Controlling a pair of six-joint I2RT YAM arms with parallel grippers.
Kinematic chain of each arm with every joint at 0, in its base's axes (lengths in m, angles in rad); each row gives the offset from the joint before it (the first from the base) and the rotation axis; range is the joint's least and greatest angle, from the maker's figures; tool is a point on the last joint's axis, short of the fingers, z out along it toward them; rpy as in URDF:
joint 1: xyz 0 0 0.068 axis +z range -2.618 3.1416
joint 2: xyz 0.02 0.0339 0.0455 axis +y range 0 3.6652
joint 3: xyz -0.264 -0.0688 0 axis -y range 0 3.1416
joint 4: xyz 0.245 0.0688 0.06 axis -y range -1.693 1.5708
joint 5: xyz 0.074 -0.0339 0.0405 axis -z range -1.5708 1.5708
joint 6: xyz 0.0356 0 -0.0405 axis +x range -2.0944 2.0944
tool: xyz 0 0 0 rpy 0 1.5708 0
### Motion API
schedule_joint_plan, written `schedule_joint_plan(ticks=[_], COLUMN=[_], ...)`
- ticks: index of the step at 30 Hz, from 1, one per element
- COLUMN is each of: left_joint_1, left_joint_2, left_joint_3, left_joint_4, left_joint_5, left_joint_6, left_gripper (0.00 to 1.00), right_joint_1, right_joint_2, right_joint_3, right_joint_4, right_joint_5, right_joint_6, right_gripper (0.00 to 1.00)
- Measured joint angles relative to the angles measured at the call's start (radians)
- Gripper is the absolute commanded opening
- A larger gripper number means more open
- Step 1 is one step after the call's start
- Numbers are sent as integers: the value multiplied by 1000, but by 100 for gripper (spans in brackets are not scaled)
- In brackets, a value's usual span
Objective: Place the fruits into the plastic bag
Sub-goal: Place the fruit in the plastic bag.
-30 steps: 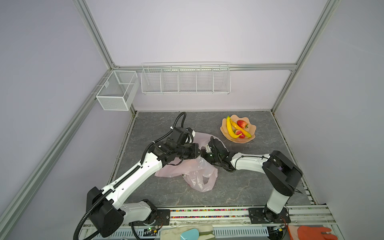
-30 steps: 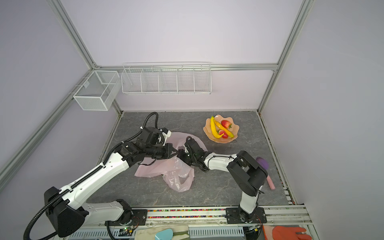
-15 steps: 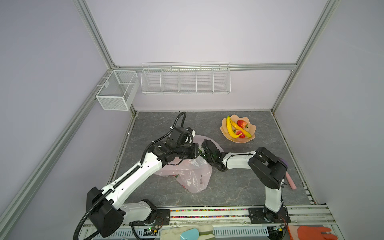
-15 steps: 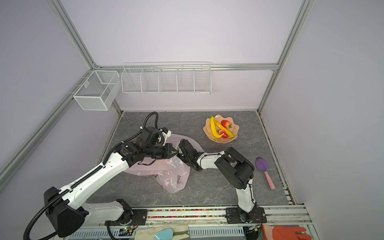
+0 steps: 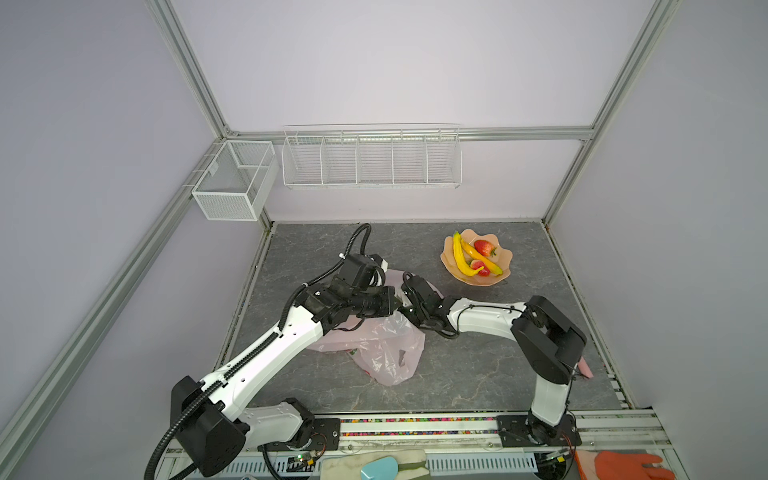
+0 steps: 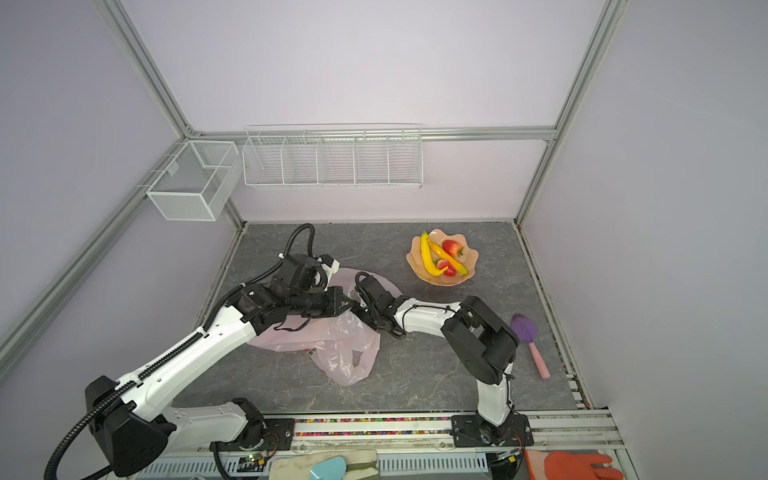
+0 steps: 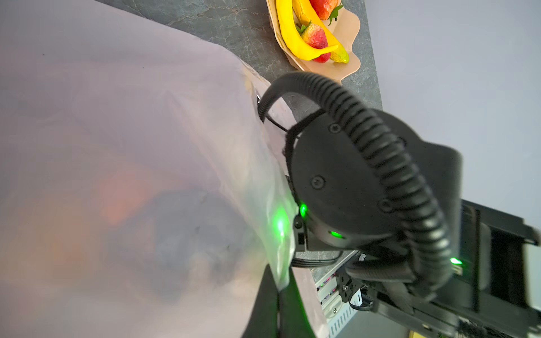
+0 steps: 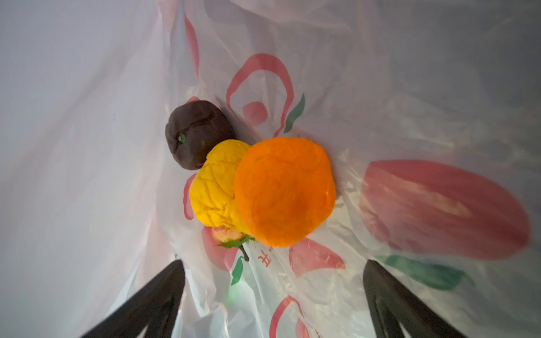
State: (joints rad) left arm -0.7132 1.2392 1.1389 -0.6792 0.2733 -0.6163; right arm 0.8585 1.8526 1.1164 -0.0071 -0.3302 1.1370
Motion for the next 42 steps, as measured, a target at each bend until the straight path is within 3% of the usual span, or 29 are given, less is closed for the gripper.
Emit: schedule_joint_plan(ticks=[10, 25, 34, 42], left_joint_1=[1, 2, 2, 2], left_joint_2=[-24, -31, -32, -31], left_joint_3=[-28, -34, -53, -66], left_joint_4=[1, 0, 26, 56], left_joint_5=[-15, -14, -3, 39], left_joint_6=[0, 0, -1, -4], left_gripper=[0, 0, 0, 0], right_joint_1=[-1, -2, -11, -22], right_joint_2=[-140, -496, -673, -779], right_joint_3=[-13, -173, -192, -194], right_joint_4=[-208, -464, -644, -686], right_joint_5=[57, 220, 327, 351], right_joint_6=[-113, -214, -266, -320], right_gripper=[95, 89, 89, 89])
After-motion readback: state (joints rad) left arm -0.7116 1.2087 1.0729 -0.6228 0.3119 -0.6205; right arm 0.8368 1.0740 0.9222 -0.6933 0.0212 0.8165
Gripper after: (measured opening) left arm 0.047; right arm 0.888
